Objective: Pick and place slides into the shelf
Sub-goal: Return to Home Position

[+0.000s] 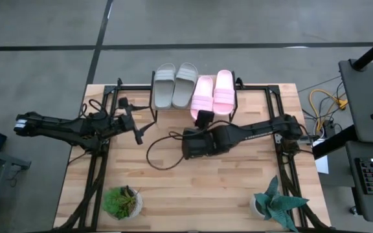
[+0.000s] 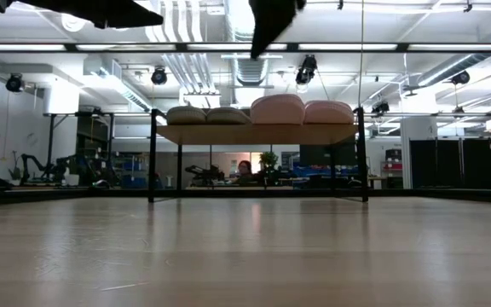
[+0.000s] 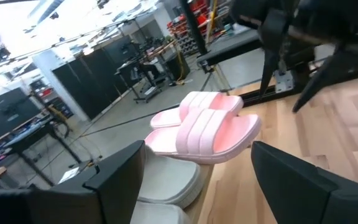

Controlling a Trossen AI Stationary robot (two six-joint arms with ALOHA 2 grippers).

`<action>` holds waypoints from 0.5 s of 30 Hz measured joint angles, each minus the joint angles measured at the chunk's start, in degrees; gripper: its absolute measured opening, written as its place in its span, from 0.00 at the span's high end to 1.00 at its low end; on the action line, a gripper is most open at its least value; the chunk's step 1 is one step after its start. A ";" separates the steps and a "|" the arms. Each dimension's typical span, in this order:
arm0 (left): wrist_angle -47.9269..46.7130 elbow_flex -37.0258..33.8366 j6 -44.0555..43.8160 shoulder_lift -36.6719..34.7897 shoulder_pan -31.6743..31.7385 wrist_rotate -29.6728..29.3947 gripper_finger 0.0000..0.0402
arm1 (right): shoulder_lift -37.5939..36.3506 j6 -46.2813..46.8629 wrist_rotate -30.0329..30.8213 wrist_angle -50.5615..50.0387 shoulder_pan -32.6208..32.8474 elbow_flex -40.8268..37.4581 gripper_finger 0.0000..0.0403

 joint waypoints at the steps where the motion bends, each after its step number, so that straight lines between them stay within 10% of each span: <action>1: 0.01 0.00 -0.01 0.00 -0.11 0.66 0.31 | 0.00 -0.02 0.12 0.02 0.82 1.13 0.56; 9: 0.00 -0.03 -2.91 -0.60 -2.07 4.57 0.31 | -6.79 3.72 12.58 2.71 13.22 -0.13 0.77; 15: 0.44 -0.11 -2.98 -1.09 -3.05 4.73 0.31 | -18.04 7.97 13.84 12.86 25.26 -14.96 0.96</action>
